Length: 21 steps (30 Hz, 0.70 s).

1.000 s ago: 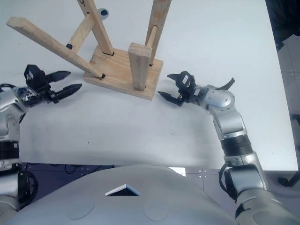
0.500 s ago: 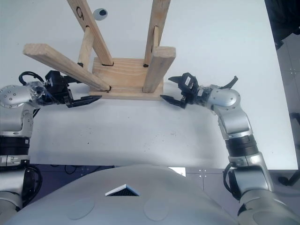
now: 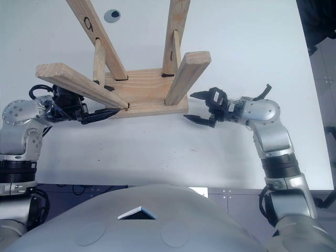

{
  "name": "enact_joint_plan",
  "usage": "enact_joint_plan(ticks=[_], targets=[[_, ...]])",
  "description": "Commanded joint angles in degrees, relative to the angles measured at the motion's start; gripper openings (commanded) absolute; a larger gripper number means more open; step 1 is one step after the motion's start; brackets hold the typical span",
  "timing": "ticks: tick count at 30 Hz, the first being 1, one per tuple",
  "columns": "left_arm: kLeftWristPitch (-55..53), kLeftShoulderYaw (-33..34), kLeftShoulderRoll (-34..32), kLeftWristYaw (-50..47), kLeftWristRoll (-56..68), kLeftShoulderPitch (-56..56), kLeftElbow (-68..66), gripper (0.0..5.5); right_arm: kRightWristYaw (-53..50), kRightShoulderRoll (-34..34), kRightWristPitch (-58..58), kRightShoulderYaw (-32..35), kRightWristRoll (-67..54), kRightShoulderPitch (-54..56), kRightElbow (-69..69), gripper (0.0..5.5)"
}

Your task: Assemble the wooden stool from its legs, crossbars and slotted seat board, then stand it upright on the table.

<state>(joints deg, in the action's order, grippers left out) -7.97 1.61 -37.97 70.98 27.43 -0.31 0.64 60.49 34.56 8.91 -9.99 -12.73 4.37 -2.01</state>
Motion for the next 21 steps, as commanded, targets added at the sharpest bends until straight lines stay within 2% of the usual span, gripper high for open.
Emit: enact_joint_plan(ticks=[1,2,11,14,21], targets=[[-1.1,1.1,-1.5,0.9,0.5,-1.1,0.0,3.17,0.2,-0.8,-0.2,1.6,-2.4,1.8,-0.9,3.49],[-1.3,1.3,-1.7,1.1,0.6,-1.3,-0.1,3.17,0.6,-1.1,-0.2,2.1,-3.5,2.1,-1.2,3.49],[-2.2,1.4,-2.9,2.5,0.3,-1.4,-0.9,1.75,2.9,-2.5,0.0,1.1,-7.8,4.9,-2.0,3.53],[-2.4,1.1,-3.3,3.2,0.1,-1.6,-1.2,1.32,3.5,-3.2,0.6,0.9,-8.7,5.4,-2.5,3.04],[-0.6,-2.6,-3.8,3.8,-4.4,-2.7,-1.6,1.18,3.9,-4.1,1.7,-0.5,-8.9,6.4,-2.3,1.84]])
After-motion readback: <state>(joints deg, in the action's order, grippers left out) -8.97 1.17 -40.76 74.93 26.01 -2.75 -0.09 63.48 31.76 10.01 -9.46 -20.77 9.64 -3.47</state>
